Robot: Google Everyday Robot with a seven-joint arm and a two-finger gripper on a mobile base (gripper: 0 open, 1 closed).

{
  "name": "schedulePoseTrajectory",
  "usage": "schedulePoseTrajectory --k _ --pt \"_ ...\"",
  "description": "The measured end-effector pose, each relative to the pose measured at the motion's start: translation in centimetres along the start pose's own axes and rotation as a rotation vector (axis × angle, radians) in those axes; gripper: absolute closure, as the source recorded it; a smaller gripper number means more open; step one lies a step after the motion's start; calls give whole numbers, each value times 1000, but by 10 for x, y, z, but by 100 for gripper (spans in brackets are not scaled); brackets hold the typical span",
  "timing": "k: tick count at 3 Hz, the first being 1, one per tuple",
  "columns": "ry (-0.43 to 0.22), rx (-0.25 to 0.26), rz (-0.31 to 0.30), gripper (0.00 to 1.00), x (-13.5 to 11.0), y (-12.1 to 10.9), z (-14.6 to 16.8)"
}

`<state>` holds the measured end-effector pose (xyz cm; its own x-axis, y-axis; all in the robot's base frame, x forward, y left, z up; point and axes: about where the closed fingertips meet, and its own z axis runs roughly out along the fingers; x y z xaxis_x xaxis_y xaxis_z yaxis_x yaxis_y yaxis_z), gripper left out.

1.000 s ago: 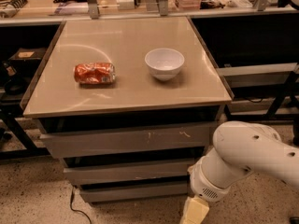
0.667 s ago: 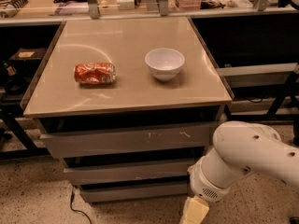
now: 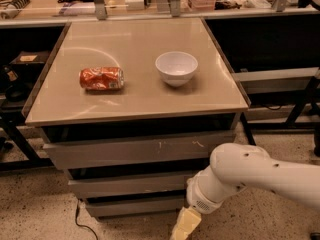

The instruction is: Open middle drawer

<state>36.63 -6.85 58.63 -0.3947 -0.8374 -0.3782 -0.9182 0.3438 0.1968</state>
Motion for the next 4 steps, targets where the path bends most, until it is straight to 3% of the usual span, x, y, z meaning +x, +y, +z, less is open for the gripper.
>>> schedulePoseTrajectory --k 2,4 --pt "-41 39 6 0 -14 -34 50" --pt "-35 58 -13 0 -18 -68 81"
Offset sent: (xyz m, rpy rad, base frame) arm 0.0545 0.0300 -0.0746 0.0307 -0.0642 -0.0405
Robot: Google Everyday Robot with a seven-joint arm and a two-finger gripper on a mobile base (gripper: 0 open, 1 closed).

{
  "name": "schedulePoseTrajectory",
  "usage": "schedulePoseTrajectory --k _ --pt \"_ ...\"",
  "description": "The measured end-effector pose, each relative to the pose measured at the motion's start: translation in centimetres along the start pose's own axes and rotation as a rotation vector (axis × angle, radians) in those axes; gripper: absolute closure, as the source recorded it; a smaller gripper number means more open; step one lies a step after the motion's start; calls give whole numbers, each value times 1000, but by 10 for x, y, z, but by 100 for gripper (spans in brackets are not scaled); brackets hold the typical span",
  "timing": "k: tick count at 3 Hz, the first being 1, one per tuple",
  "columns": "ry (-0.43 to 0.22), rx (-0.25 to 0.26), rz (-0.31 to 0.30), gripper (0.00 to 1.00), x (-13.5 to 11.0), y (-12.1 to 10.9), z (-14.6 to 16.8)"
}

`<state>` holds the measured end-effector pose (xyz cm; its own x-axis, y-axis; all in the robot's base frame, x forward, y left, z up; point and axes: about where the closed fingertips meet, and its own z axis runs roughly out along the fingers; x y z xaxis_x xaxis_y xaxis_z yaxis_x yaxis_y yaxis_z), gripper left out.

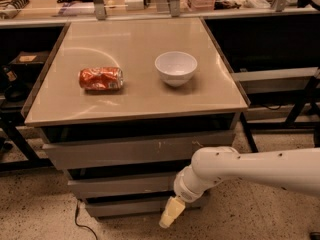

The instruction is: Open middle drawer

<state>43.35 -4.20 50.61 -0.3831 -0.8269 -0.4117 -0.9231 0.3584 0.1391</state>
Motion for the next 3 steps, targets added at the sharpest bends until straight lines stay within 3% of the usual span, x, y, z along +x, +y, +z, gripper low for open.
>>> schedulePoseTrajectory --k 3 --pt "13 18 -45 0 3 -58 44"
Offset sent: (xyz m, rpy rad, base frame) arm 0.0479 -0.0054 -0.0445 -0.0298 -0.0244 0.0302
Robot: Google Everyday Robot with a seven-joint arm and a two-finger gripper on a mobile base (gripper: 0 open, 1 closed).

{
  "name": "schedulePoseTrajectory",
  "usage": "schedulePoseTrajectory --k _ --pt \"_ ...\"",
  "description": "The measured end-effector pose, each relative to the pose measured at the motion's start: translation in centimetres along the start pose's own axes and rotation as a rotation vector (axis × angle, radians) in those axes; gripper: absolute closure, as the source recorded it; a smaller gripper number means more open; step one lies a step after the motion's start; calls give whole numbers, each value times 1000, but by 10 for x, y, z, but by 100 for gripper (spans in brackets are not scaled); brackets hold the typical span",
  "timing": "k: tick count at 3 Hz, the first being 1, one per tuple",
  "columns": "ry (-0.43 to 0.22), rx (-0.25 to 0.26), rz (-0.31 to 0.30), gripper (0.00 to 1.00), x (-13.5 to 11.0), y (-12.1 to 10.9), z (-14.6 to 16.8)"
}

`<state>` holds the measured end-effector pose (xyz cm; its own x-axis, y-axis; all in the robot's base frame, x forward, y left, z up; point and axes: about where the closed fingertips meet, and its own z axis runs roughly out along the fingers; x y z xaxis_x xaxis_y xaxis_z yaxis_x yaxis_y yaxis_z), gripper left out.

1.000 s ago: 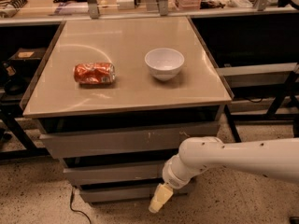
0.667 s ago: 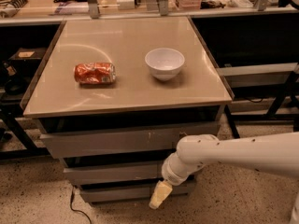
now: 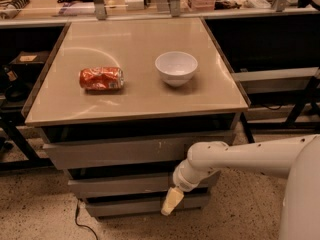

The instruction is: Open middle drawer

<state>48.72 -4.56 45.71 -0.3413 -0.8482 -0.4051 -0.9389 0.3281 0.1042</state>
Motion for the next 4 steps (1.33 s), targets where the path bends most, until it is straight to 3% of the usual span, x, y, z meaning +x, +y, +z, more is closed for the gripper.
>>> schedulePoseTrajectory --k 2,3,4 --pt "10 -13 -18 0 0 -4 17" --pt "39 -39 -42 0 4 7 29" --pt "72 -102 -42 0 15 28 35"
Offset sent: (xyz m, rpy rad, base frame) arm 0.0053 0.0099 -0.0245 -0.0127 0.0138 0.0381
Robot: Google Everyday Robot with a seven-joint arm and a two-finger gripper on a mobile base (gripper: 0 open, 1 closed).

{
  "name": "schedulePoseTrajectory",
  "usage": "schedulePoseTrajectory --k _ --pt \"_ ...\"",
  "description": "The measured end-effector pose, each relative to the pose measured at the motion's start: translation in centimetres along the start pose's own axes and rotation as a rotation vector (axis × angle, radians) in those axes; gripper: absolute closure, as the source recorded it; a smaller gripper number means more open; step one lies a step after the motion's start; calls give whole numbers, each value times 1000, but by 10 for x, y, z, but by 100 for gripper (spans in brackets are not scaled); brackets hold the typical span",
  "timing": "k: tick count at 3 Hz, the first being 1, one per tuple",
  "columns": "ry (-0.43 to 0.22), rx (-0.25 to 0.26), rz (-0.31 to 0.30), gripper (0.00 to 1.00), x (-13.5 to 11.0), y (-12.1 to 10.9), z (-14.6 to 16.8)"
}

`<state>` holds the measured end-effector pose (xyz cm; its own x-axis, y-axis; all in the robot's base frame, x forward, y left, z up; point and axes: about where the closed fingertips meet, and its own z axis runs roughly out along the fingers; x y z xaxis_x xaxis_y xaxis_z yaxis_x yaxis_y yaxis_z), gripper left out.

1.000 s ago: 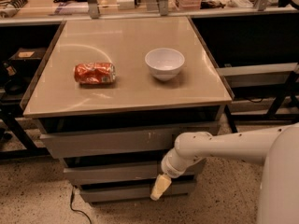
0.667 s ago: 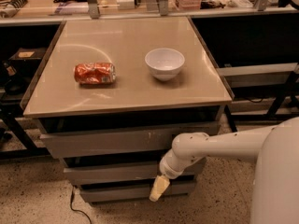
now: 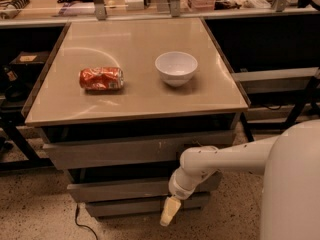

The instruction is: Open middle drawer

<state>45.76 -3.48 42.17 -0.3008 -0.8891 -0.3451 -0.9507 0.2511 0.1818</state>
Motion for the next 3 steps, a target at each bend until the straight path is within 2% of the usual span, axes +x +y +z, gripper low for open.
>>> schedulePoseTrajectory --k 1,2,3 --pt "0 0 0 0 -1 1 -4" --pt "-8 -48 35 0 13 30 -20" --pt "-8 -48 35 0 13 30 -20"
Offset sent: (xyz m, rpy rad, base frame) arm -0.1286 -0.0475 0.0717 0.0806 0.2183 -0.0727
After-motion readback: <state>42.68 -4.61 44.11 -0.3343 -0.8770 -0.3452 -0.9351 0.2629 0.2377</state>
